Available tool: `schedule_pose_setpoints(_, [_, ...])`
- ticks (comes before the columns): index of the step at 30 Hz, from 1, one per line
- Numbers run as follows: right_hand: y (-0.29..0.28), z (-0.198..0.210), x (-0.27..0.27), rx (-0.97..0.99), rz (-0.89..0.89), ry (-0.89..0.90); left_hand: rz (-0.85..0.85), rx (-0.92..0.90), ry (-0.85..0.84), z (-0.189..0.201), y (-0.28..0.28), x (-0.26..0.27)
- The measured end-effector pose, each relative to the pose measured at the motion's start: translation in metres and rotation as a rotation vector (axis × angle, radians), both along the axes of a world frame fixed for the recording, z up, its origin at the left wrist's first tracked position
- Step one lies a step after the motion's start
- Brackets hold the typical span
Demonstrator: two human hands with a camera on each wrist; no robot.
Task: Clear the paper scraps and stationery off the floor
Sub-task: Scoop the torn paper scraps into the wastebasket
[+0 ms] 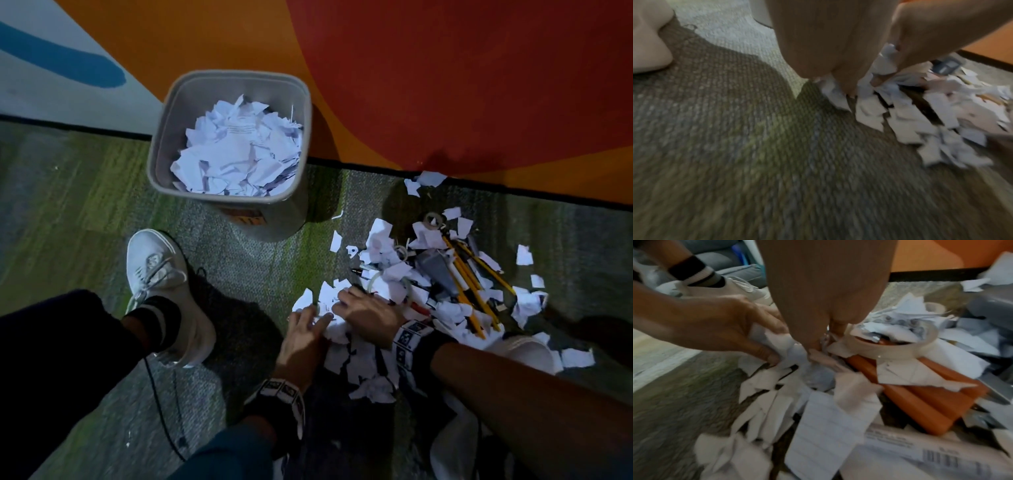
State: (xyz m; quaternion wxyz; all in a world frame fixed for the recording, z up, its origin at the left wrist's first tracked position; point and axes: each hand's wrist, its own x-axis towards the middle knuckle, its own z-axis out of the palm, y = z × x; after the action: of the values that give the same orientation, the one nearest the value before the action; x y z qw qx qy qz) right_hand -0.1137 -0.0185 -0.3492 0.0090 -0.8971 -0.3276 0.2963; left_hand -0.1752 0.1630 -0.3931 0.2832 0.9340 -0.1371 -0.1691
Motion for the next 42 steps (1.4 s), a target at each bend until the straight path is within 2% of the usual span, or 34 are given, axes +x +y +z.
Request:
schedule_pose_setpoints(3, [0.005,-0.003,0.012,-0.013,-0.071,0.078,0.008,0.035,0.133,0.006,-0.001,0.014])
schedule_pose_setpoints(4, [0.005,-0.007,0.015,-0.024,-0.148,0.133,0.035,0.032,0.175,0.011,-0.002,0.019])
schedule_pose_setpoints(7, [-0.002,-0.008,0.026,0.026,-0.388,0.142,0.143,0.013,0.244,0.028,0.001,0.033])
schedule_pose_setpoints(10, [-0.02,0.019,0.04,0.258,-0.631,0.131,0.225,-0.113,0.206,0.055,0.004,0.052])
schedule_pose_setpoints(14, [-0.027,0.078,0.072,0.35,-0.899,0.172,0.25,-0.196,0.157,0.111,-0.001,0.086])
schedule_pose_setpoints(17, [-0.031,0.133,0.097,0.463,-0.906,0.133,0.245,-0.248,0.116,0.156,-0.004,0.112])
schedule_pose_setpoints(21, [-0.028,0.211,0.122,0.404,-0.822,0.027,0.103,-0.197,0.061,0.225,-0.004,0.14])
schedule_pose_setpoints(23, [-0.023,0.242,0.136,0.398,-0.773,-0.004,0.081,-0.214,0.083,0.263,0.001,0.157])
schedule_pose_setpoints(27, [-0.002,0.285,0.157,0.365,-0.695,-0.046,0.101,-0.195,-0.021,0.323,0.032,0.195])
schedule_pose_setpoints(30, [0.016,0.295,0.17,0.398,-0.747,-0.051,0.282,-0.268,-0.026,0.338,0.061,0.215])
schedule_pose_setpoints(34, [0.044,0.291,0.182,0.49,-0.875,-0.056,0.538,-0.308,-0.035,0.33,0.084,0.228])
schedule_pose_setpoints(38, [0.075,0.274,0.195,0.612,-0.986,-0.032,0.688,-0.34,0.108,0.32,0.078,0.246])
schedule_pose_setpoints(42, [0.1,0.265,0.198,0.735,-0.93,0.267,0.744,-0.402,0.292,0.323,0.069,0.251])
